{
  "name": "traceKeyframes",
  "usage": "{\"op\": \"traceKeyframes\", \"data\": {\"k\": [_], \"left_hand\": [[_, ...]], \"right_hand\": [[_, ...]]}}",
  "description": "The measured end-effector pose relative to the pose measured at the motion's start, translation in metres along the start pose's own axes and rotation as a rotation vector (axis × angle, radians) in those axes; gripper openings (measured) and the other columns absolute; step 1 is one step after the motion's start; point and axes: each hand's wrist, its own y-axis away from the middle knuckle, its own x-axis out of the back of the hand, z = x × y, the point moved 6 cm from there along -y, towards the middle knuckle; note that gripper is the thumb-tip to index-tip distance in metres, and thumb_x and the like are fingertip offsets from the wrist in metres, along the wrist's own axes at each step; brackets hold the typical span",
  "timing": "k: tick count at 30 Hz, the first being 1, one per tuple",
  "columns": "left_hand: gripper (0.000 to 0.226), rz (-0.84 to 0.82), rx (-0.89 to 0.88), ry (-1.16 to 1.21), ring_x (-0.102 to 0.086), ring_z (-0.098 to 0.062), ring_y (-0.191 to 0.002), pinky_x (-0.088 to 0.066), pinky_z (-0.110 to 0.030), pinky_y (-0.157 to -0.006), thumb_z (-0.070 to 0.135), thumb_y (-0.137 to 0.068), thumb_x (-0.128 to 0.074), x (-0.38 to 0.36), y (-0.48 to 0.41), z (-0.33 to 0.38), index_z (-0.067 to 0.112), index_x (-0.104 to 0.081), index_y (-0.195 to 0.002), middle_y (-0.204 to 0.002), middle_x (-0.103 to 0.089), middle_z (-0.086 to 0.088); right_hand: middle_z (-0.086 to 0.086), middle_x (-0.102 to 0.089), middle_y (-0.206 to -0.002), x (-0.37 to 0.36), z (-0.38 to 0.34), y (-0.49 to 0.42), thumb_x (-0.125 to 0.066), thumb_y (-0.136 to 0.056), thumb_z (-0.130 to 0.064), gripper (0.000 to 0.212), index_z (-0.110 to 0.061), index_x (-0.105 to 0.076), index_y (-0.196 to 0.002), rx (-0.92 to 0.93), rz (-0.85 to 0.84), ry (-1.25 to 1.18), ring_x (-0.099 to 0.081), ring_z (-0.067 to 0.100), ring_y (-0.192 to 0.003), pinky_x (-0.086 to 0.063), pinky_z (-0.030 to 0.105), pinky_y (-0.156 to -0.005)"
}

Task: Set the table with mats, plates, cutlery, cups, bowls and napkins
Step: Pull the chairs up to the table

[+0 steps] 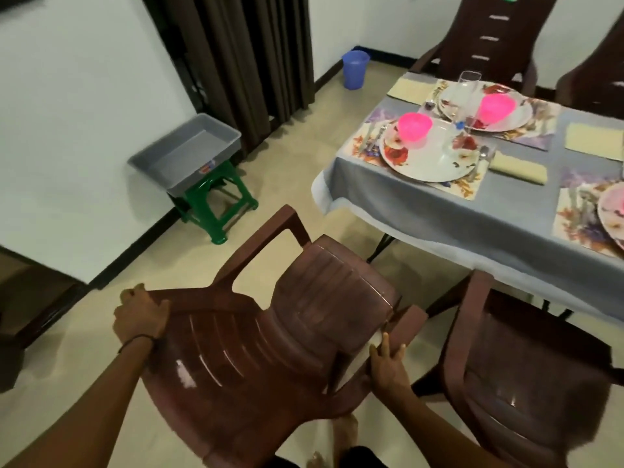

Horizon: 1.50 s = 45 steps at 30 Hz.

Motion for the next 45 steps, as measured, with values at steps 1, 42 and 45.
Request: {"op": "traceKeyframes", "data": {"k": [1, 42, 45], "left_hand": [[0.047, -0.006, -0.043, -0.052, -0.054, -0.050, -0.104, -0.047, -0.055, -0.085, 0.028, -0.086, -0.066, -0.003, -0.007, 0.000, 0.003, -0.056, -0.124, -0.121, -0.052, -0.028], [0.055, -0.759, -0.722, -0.466, -0.049, -0.030, -0.130, -0.039, -0.036, -0.108, 0.044, -0.099, -0.044, -0.075, 0.027, 0.105, 0.006, -0.048, -0.139, -0.143, -0.050, -0.015], [0.054, -0.767, -0.731, -0.473, -0.051, -0.029, -0.129, -0.041, -0.036, -0.107, 0.044, -0.098, -0.045, -0.089, 0.037, 0.109, 0.009, -0.049, -0.139, -0.142, -0.051, -0.014]], "right_hand": [[-0.005, 0.002, -0.159, -0.003, 0.004, -0.003, -0.031, -0.103, -0.026, 0.054, -0.008, -0.028, -0.153, -0.007, -0.004, -0.025, -0.006, 0.041, -0.150, -0.004, 0.055, -0.122], [0.011, -0.068, -0.110, 0.002, -0.027, 0.114, -0.072, -0.080, -0.030, 0.039, -0.008, -0.069, -0.112, -0.603, 0.003, -0.603, -0.064, 0.023, -0.101, -0.053, 0.036, -0.096], [0.011, -0.069, -0.112, -0.001, -0.003, 0.109, -0.069, -0.083, -0.030, 0.038, -0.011, -0.069, -0.116, -0.564, -0.008, -0.501, -0.065, 0.024, -0.103, -0.054, 0.041, -0.096]]}}
